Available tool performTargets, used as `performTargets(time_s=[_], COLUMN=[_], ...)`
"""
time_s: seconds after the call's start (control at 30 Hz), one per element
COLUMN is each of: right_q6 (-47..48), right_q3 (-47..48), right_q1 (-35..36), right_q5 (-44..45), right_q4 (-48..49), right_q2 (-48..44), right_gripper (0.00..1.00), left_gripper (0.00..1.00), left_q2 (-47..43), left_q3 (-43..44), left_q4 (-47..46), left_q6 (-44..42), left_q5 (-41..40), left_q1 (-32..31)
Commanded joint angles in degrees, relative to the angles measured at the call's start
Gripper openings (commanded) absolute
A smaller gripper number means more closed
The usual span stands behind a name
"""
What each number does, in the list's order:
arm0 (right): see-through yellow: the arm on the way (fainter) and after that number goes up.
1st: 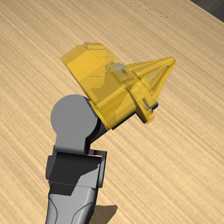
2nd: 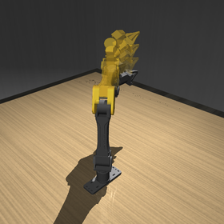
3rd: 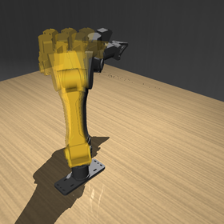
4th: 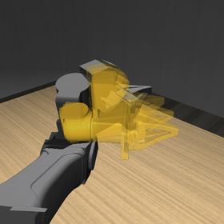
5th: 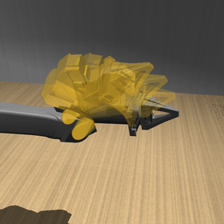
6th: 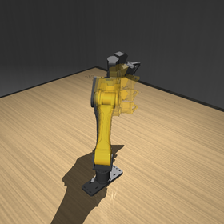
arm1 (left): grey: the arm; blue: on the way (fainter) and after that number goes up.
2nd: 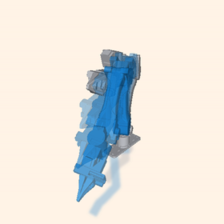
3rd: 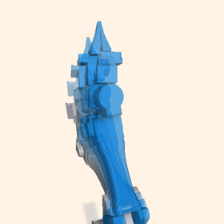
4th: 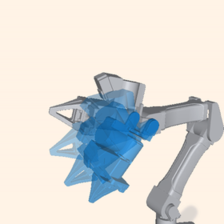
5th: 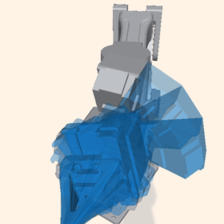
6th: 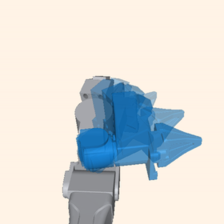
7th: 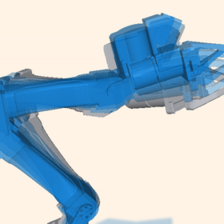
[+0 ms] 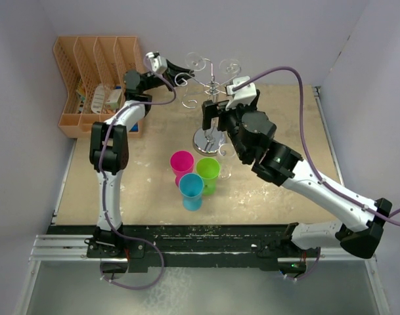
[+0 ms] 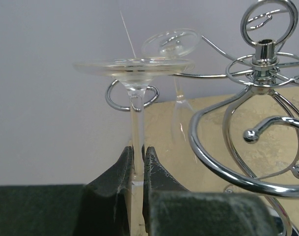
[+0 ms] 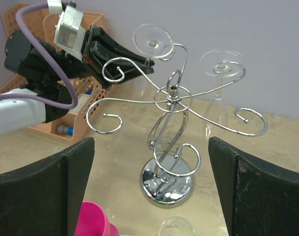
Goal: Place the wine glass upside down on the wine glass rack
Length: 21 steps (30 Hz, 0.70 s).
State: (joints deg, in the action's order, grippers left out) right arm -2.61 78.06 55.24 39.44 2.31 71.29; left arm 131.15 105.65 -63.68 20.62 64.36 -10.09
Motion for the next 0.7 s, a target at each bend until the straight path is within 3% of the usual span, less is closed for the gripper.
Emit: performTargets(time_s=[0.0, 0.2, 0.67], right_q6=[-2.6, -2.7, -3.7], right_q3=[3.1, 3.7, 4.2], right_q1=[-2.6, -4.4, -7.1], right_q5=[-4.6, -7.4, -10.9], right_q4=[3.3, 3.9, 2.1], right_q2=[0.2, 0.0, 0.9], right_gripper=[0.99, 0.99, 0.99], left_gripper=[0.00, 0.00, 0.00], left_q2=[3.5, 7.5, 9.4], left_q3=[8.7, 15.3, 17.7], left_q4=[-5.7, -6.8, -13.1], left_q6=[7.4, 12.3, 20.6], left_q5=[2.7, 5.2, 10.3], left_q1=[0.9, 0.7, 0.3])
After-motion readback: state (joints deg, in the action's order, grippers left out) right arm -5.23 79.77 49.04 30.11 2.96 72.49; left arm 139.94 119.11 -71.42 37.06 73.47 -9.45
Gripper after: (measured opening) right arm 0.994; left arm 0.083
